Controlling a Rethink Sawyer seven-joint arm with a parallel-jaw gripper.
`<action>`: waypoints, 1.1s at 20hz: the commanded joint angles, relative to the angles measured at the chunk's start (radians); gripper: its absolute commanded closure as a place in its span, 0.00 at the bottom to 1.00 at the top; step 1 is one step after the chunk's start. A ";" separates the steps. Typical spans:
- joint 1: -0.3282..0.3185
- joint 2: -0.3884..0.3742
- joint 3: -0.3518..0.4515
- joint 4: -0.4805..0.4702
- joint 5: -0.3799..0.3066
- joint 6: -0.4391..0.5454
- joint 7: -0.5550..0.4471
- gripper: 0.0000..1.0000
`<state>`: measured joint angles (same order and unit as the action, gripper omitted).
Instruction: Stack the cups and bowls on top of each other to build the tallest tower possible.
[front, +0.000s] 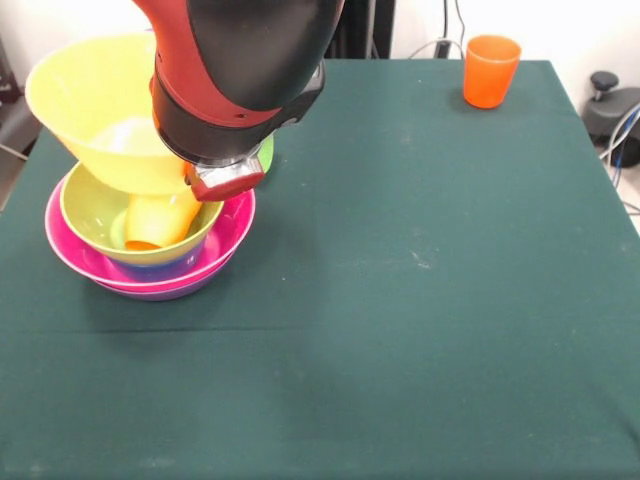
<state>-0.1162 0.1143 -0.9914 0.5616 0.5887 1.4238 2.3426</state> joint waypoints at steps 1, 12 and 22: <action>0.008 -0.005 0.090 0.047 -0.041 -0.048 0.131 1.00; -0.030 0.023 0.074 -0.009 -0.039 -0.025 0.110 1.00; -0.089 0.069 0.034 -0.133 -0.009 0.043 0.114 1.00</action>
<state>-0.1553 0.1365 -0.9965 0.5246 0.5887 1.4238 2.3426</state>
